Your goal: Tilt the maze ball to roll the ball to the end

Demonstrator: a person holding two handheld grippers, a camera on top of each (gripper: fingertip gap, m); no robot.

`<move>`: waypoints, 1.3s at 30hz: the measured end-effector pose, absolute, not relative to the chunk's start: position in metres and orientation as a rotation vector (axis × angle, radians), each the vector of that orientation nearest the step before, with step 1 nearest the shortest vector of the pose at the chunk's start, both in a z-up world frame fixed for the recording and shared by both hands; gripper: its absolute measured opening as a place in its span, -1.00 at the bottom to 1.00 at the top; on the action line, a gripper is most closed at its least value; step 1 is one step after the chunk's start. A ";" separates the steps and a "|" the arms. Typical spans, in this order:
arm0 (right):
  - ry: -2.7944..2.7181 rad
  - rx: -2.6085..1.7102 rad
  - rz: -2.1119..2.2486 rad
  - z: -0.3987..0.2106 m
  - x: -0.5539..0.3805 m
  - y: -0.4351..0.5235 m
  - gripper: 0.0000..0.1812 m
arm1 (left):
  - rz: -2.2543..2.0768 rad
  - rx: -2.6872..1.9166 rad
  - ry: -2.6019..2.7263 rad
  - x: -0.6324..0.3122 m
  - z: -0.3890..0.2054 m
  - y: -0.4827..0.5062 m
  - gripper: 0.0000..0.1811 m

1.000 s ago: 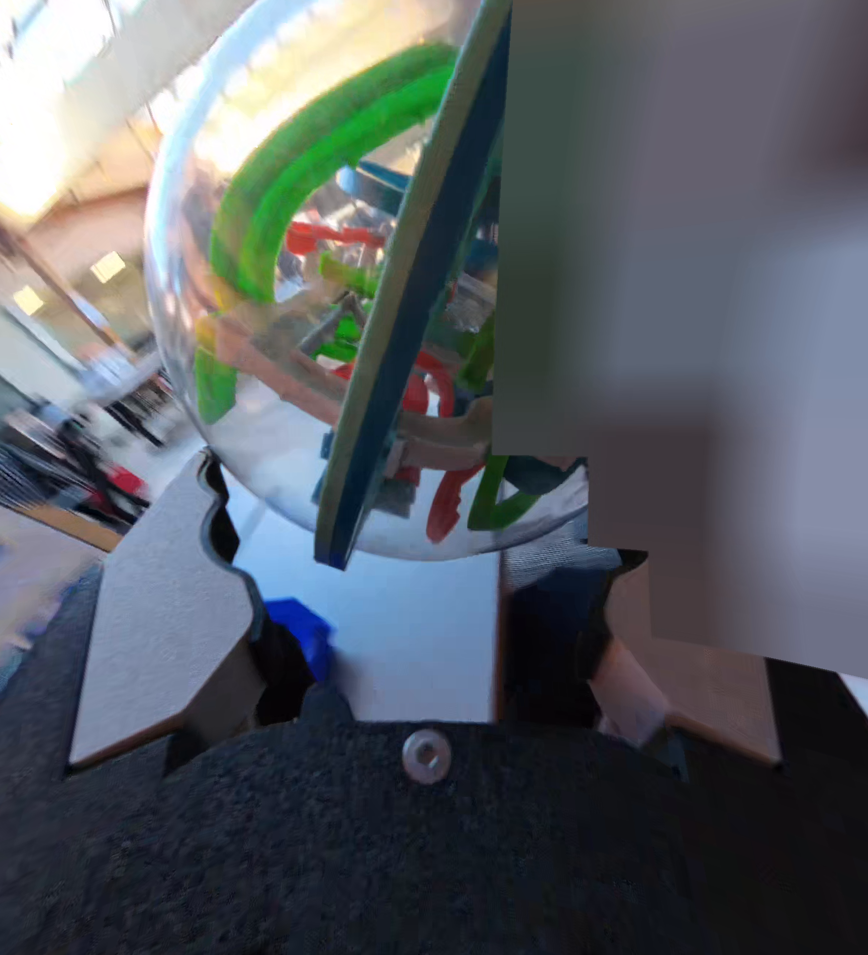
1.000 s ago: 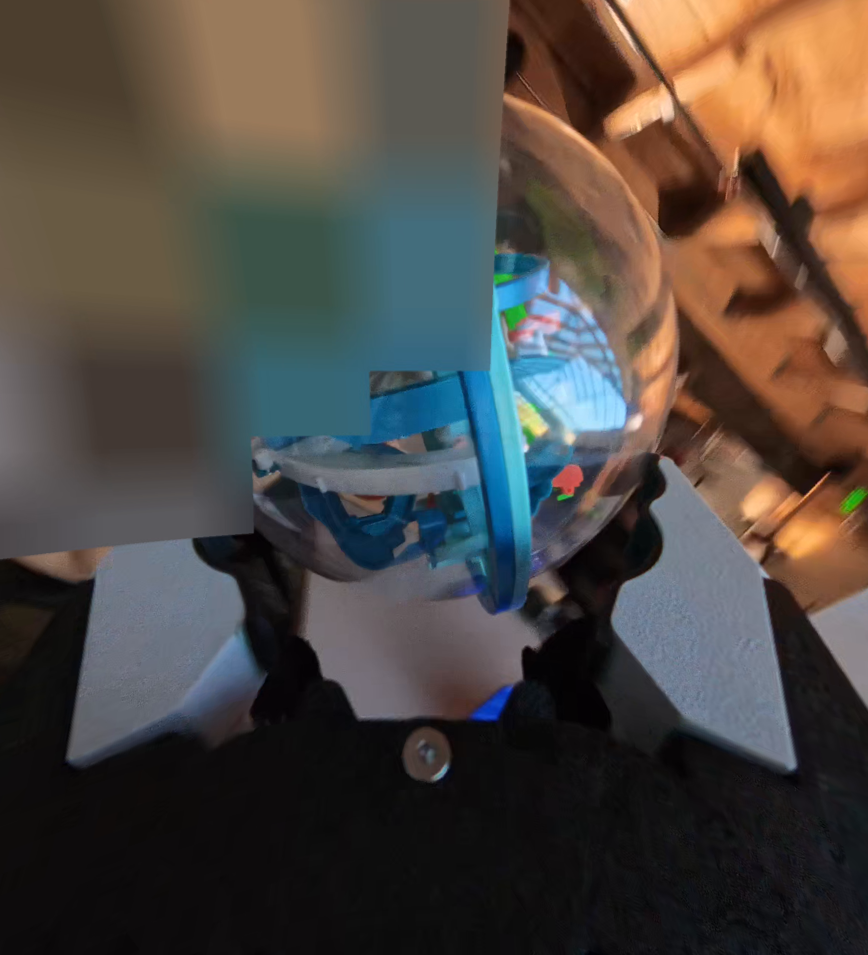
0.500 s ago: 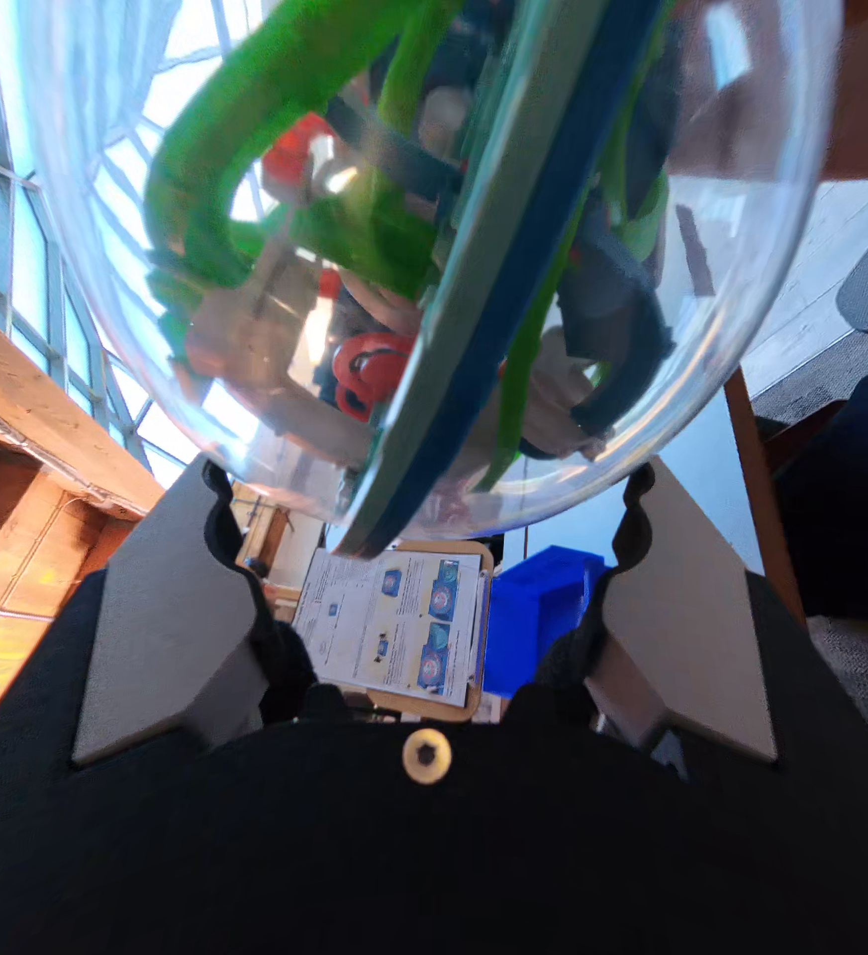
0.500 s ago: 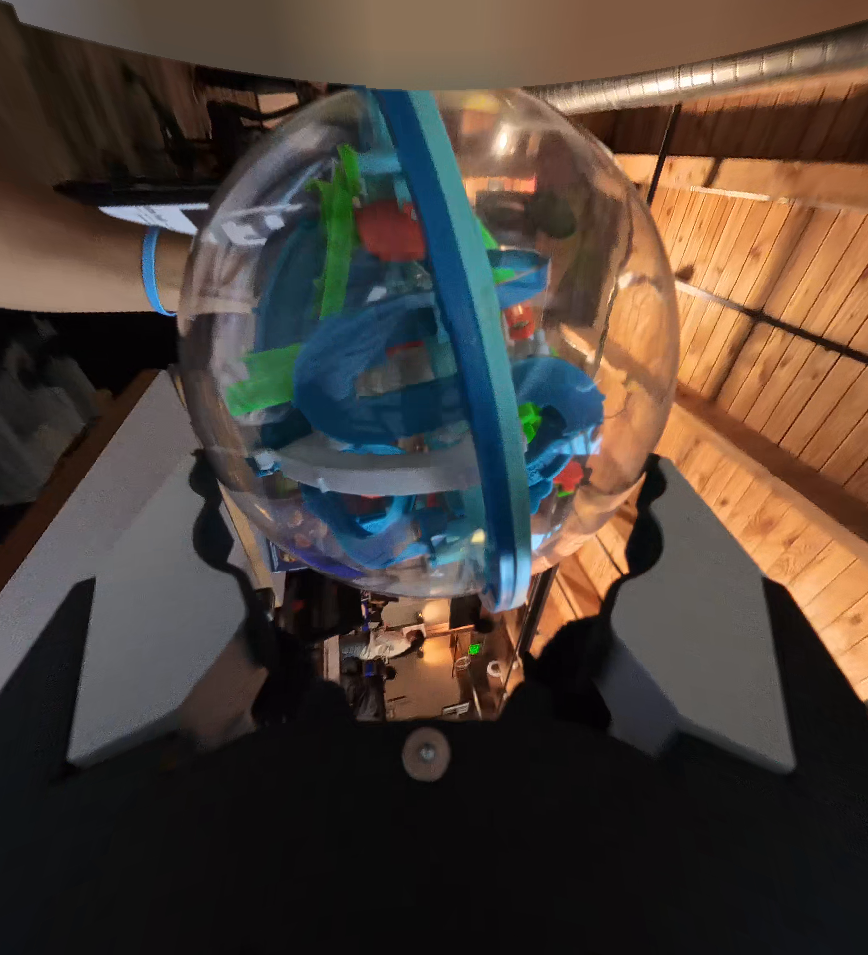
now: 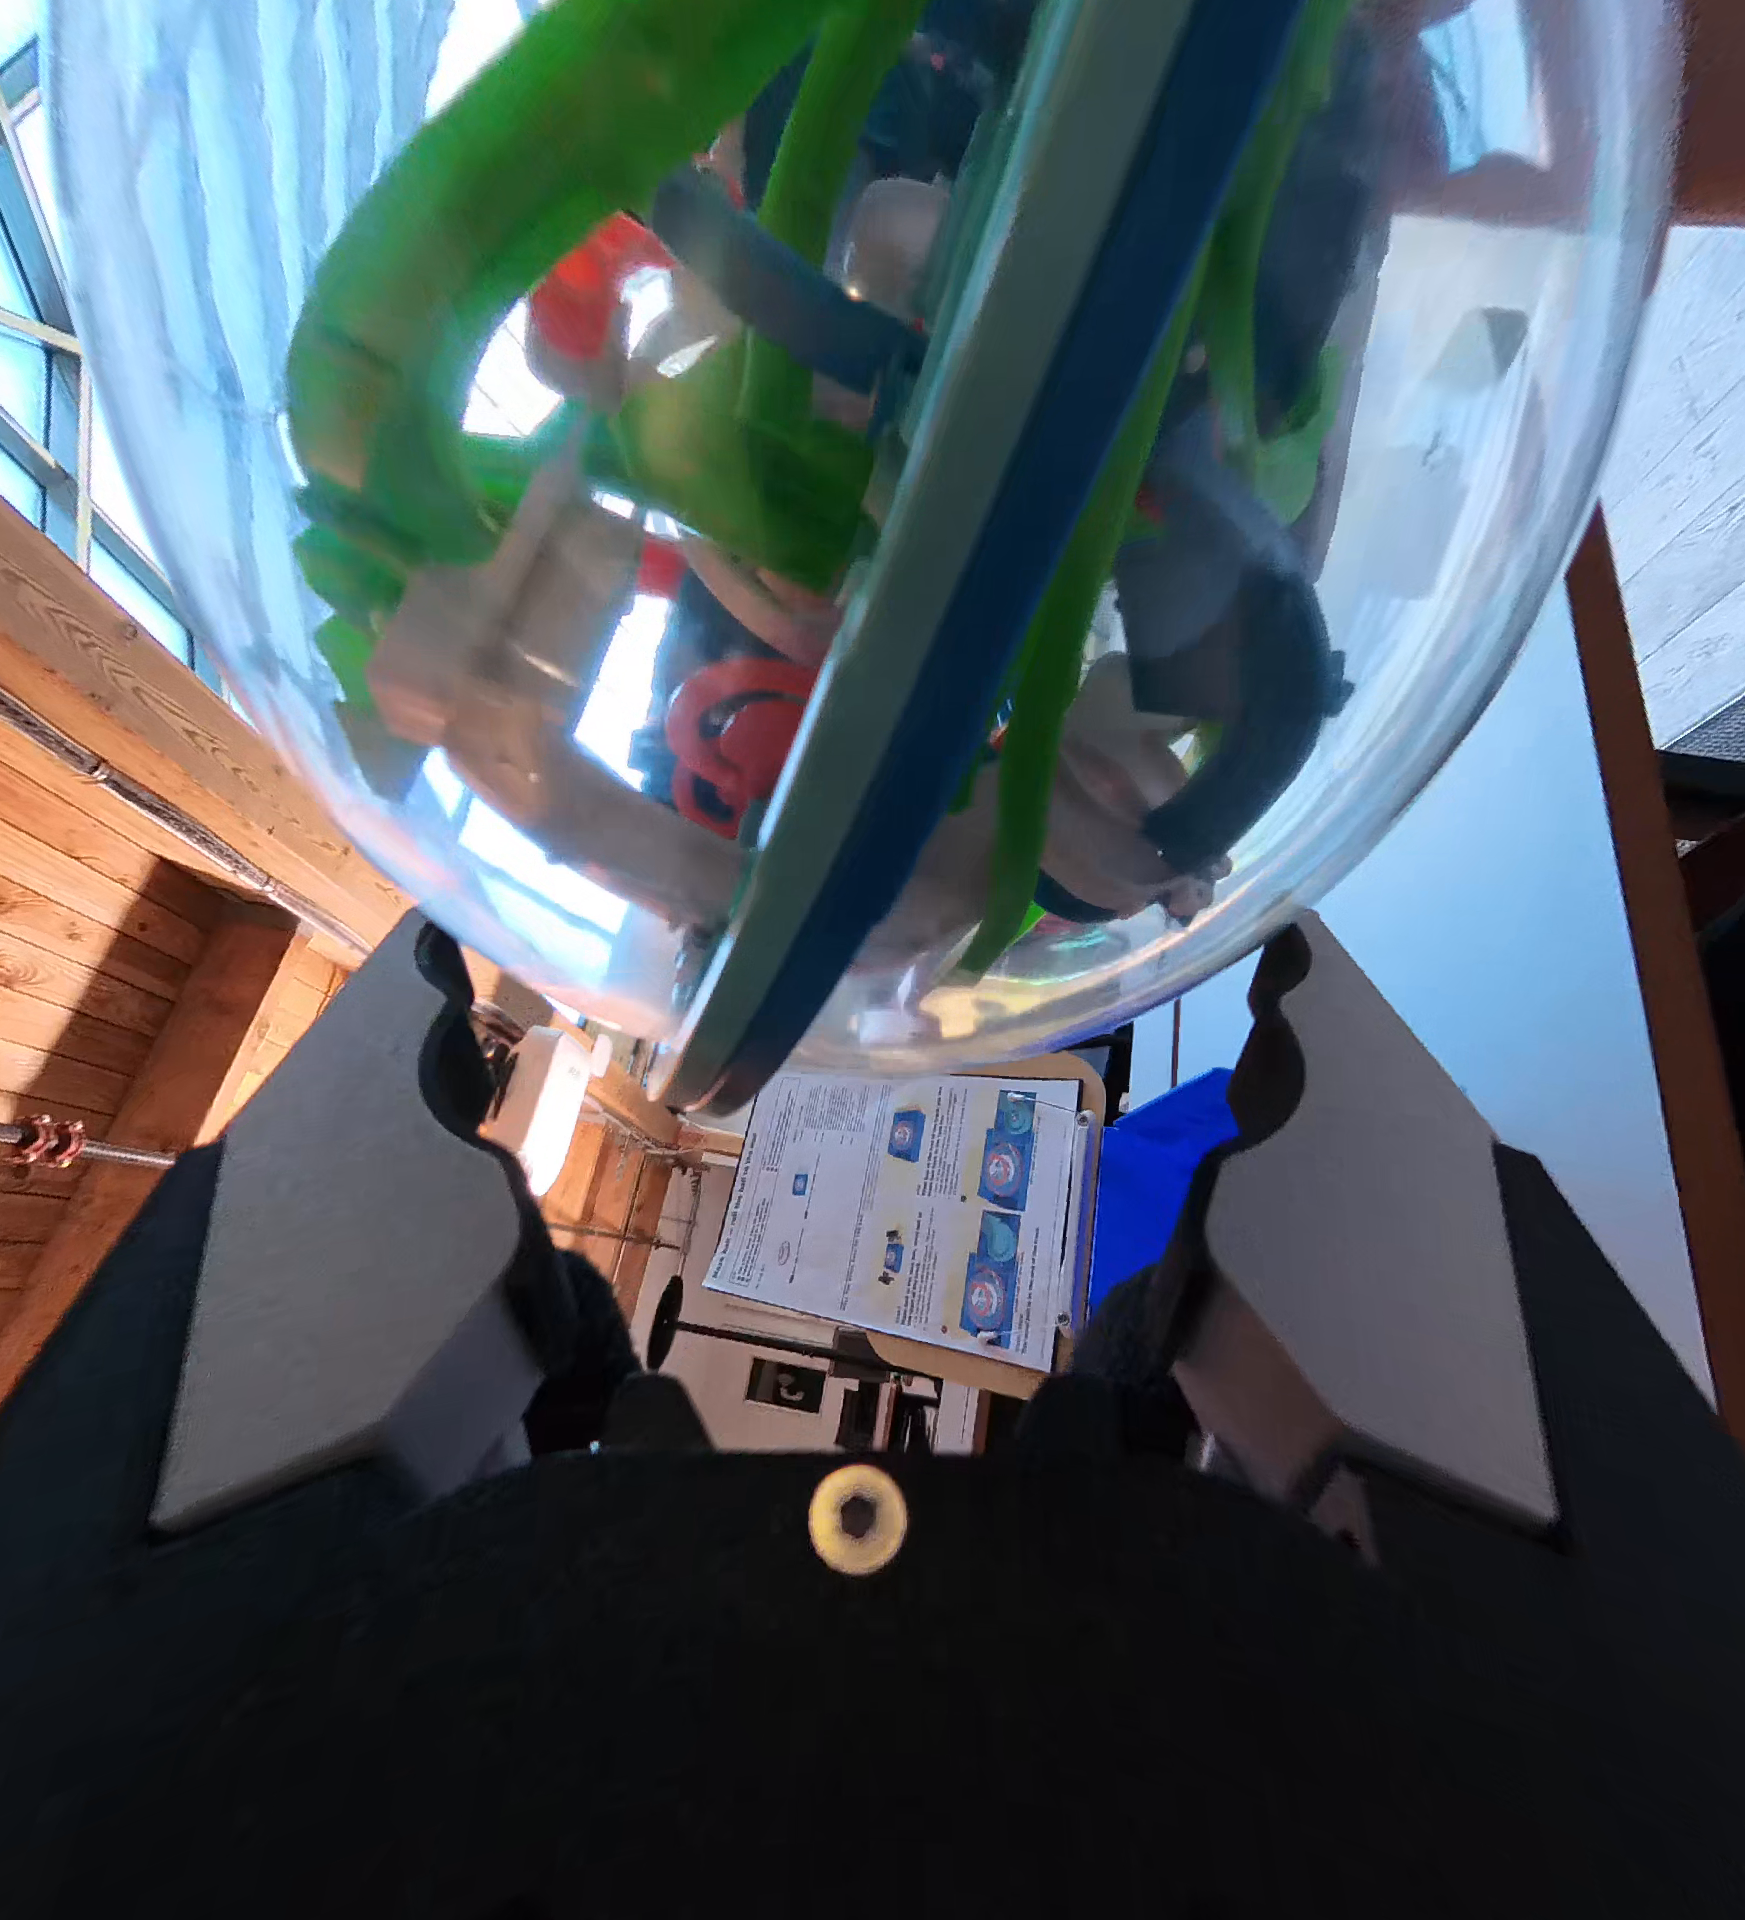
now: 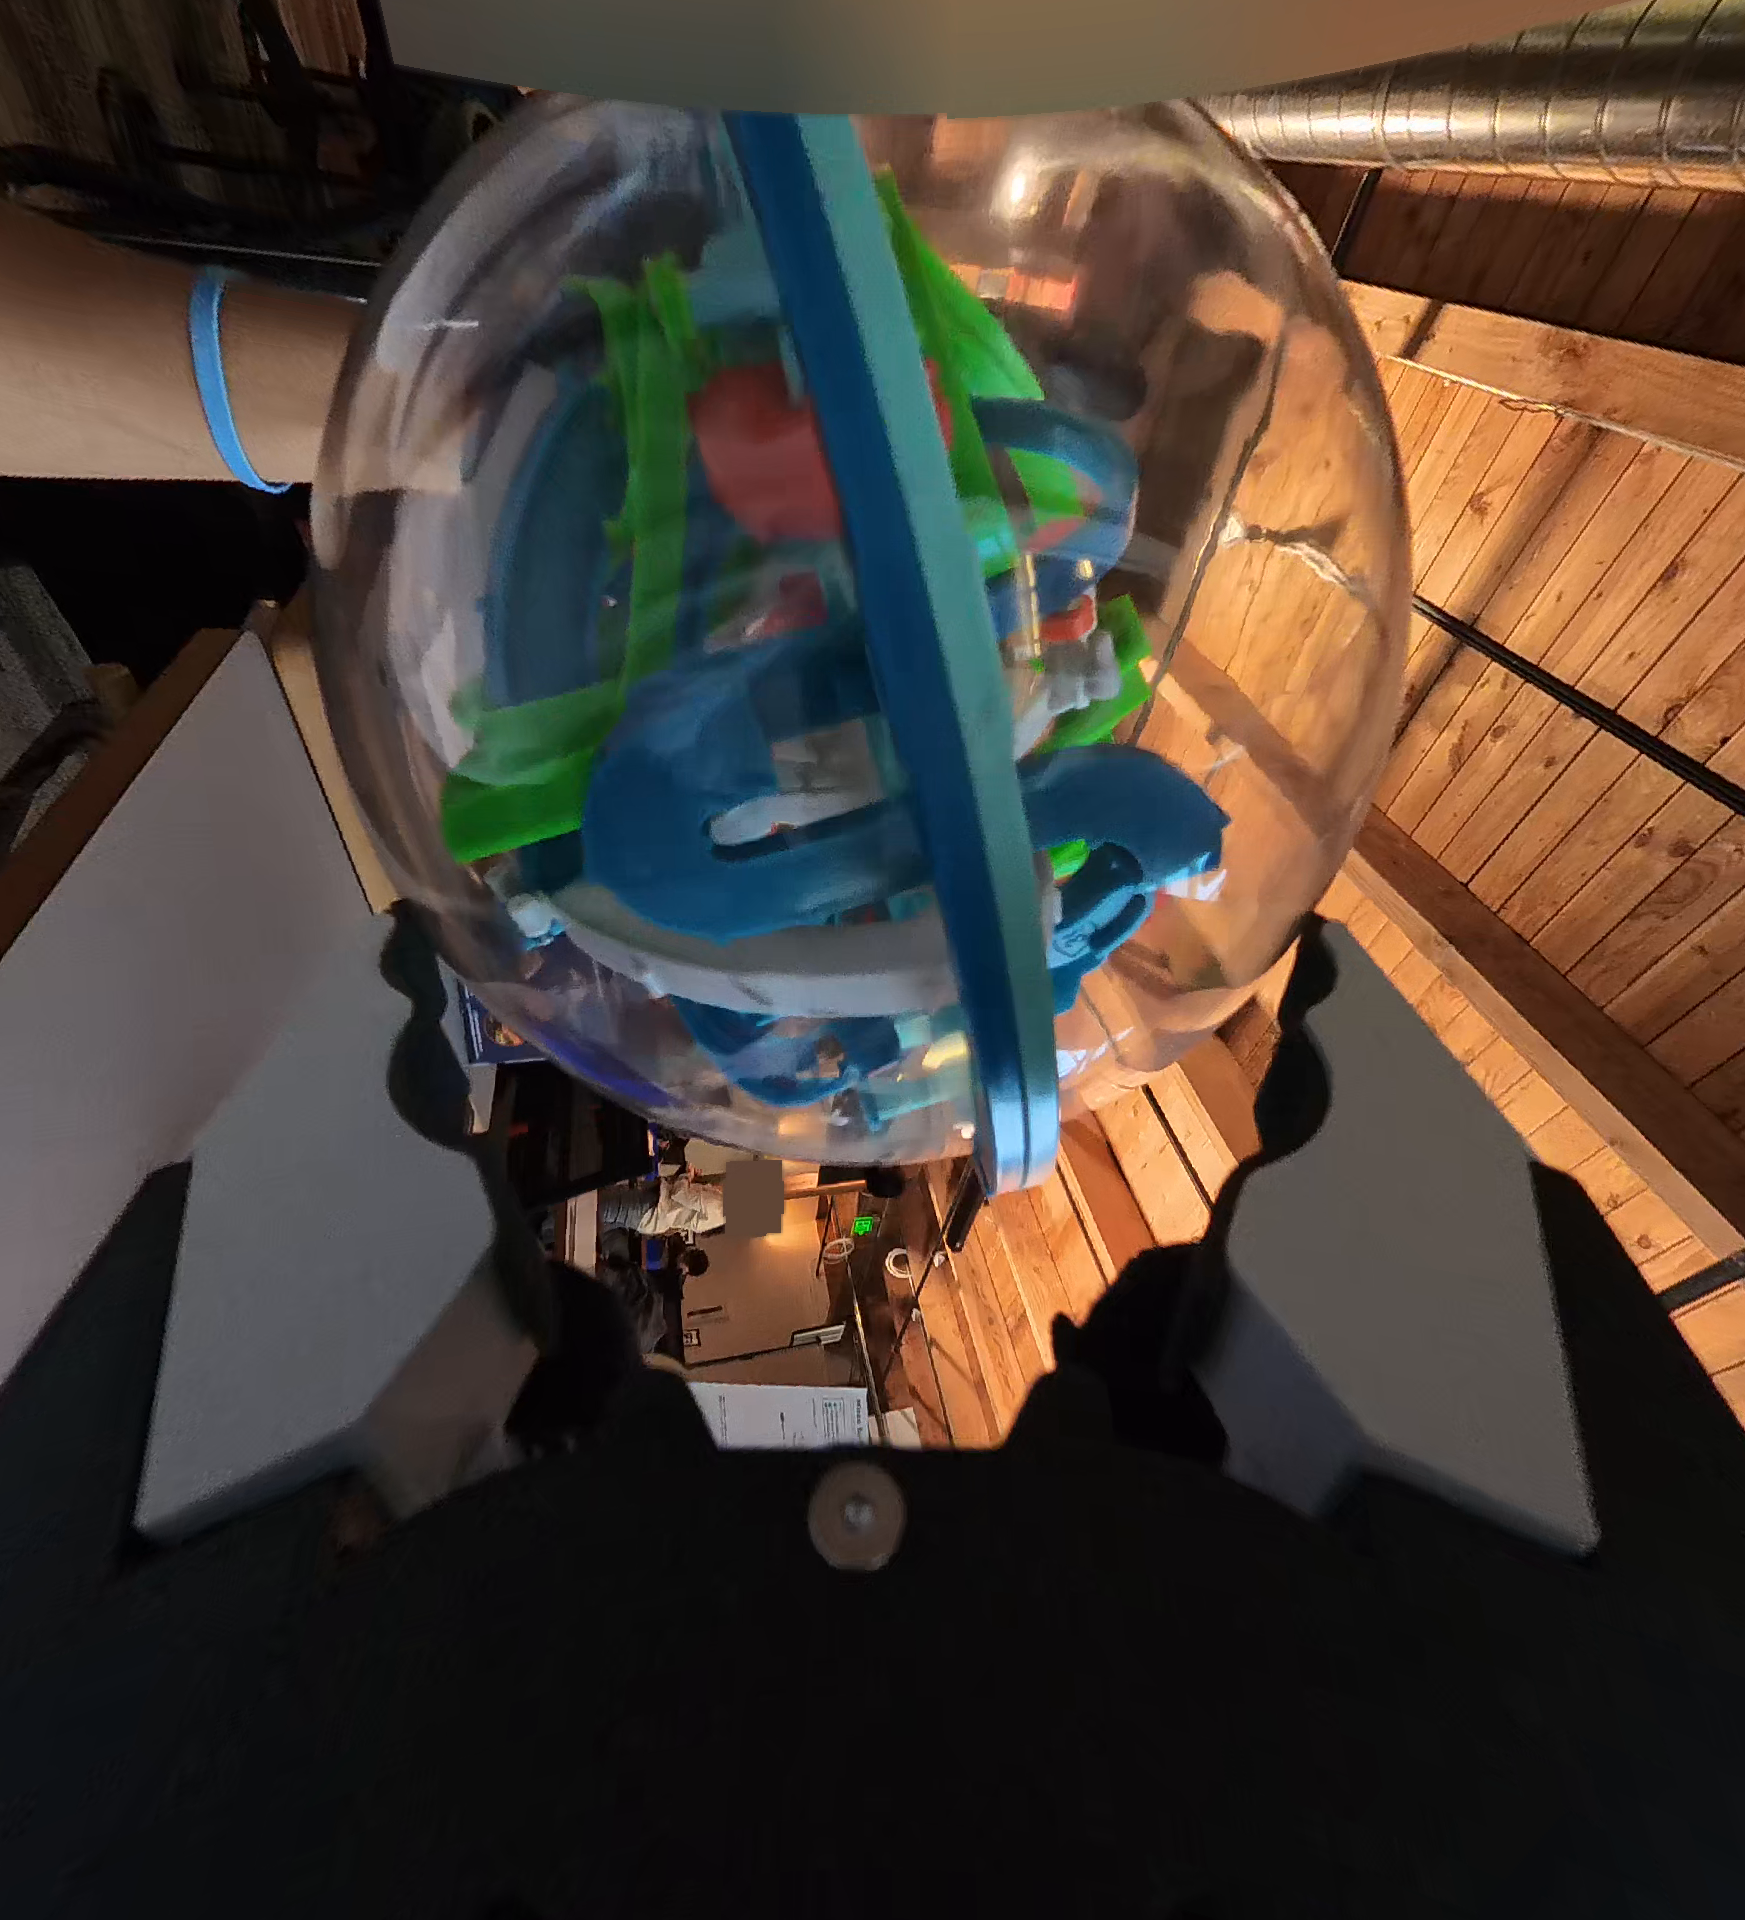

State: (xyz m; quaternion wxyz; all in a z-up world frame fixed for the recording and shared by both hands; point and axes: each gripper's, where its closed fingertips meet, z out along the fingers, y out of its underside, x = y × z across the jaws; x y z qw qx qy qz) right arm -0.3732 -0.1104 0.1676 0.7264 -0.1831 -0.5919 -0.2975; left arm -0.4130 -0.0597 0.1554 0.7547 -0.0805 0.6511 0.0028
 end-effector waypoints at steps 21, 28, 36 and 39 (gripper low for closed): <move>-1.014 -0.073 -1.382 0.200 -0.366 -0.128 0.68 | 0.653 -0.067 0.890 -0.433 0.201 -0.069 0.54; -0.974 -0.098 -1.393 0.207 -0.356 -0.124 0.68 | 0.676 -0.055 0.862 -0.430 0.202 -0.072 0.53; -0.991 -0.105 -1.392 0.205 -0.359 -0.125 0.68 | 0.649 -0.092 0.886 -0.429 0.203 -0.066 0.53; -1.086 -0.329 -1.241 0.196 -0.347 -0.097 0.67 | 0.525 -0.245 1.074 -0.414 0.188 -0.037 0.52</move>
